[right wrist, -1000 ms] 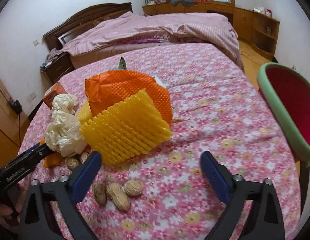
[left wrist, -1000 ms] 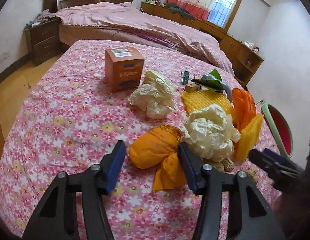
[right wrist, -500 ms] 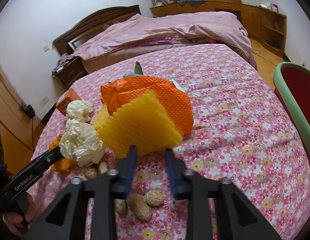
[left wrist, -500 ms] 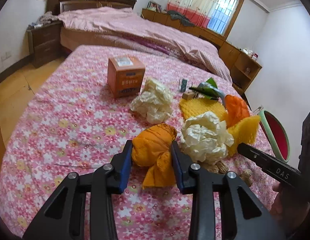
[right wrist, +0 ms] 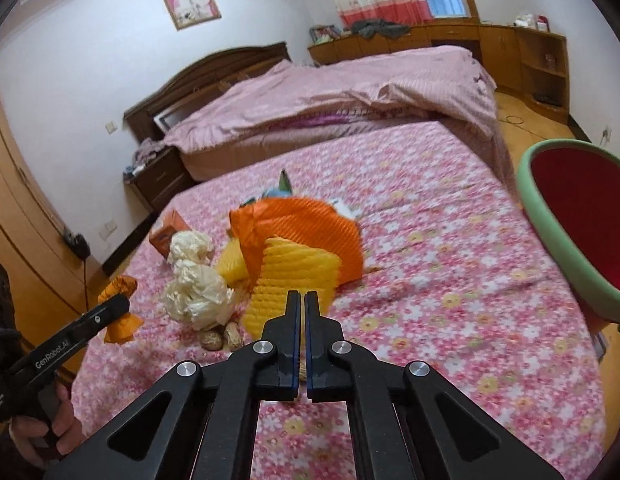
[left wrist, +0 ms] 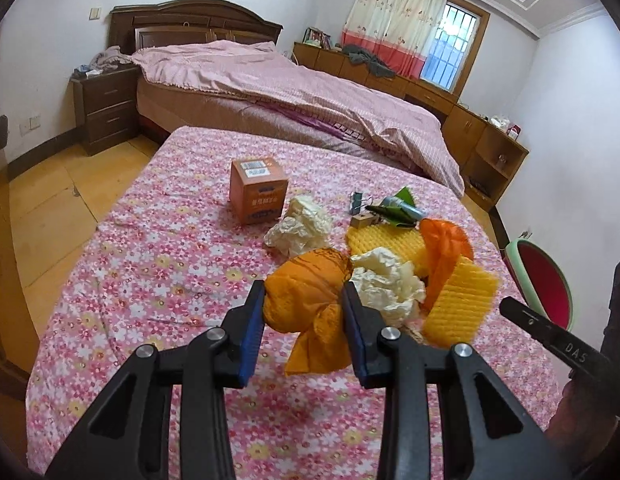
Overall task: Collect trash
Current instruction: 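Grasp the orange mesh sleeve with the left tool while the right tool approaches the yellow foam net, then grasp the yellow foam net with the right tool and lift it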
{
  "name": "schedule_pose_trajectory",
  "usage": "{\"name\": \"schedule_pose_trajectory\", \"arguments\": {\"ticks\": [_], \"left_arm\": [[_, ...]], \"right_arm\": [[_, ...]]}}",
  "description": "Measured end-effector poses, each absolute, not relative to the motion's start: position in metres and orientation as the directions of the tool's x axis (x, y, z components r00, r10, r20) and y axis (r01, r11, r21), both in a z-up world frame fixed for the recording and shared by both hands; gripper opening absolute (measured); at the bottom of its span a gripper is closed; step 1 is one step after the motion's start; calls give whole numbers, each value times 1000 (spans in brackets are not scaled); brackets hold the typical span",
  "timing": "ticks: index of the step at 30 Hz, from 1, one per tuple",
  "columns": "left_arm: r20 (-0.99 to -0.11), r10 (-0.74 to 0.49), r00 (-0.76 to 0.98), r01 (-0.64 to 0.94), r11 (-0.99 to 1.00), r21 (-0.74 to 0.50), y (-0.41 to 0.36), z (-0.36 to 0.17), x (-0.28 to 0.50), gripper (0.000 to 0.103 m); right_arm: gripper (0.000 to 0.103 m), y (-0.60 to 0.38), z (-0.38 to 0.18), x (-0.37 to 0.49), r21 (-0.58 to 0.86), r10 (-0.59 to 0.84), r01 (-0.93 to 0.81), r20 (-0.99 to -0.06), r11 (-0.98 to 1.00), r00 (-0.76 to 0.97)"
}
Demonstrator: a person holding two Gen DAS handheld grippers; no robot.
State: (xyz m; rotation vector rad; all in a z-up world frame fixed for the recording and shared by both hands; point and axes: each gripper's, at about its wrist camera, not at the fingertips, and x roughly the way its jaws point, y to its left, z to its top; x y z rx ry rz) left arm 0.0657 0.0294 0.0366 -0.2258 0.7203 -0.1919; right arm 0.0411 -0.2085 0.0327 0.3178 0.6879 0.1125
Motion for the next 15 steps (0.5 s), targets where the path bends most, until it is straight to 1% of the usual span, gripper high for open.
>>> {"name": "schedule_pose_trajectory", "arguments": {"ticks": [4,5,7,8,9,11,12,14,15], "left_arm": [[-619,-249,745,102,959,-264,25,43,60,37],[-619,-248,745,101,960,-263,24,44,59,37],[-616,-251,747,102,958,-267,23,45,57,37],[-615,-250,748,102,958,-266,23,46,57,37],[-615,-252,747,104,958,-267,23,46,56,37],[-620,-248,744,98,959,-267,23,46,56,37],[-620,-246,745,95,959,-267,24,46,55,37],[-618,-240,748,90,960,-265,25,47,54,37],[-618,-239,749,87,960,-266,25,48,54,37]], "right_arm": [[1,-218,37,39,344,208,20,-610,939,764],[4,-220,36,39,360,219,21,-613,933,759],[5,-222,31,44,382,229,42,-636,923,736],[11,-222,29,46,389,237,45,-643,920,728],[26,-223,26,47,394,236,55,-650,917,723],[41,-221,22,51,403,243,61,-658,913,713],[46,-219,20,54,402,243,65,-666,913,705],[50,-214,16,61,392,239,70,-682,917,691],[50,-211,13,66,391,246,64,-691,918,680]]}}
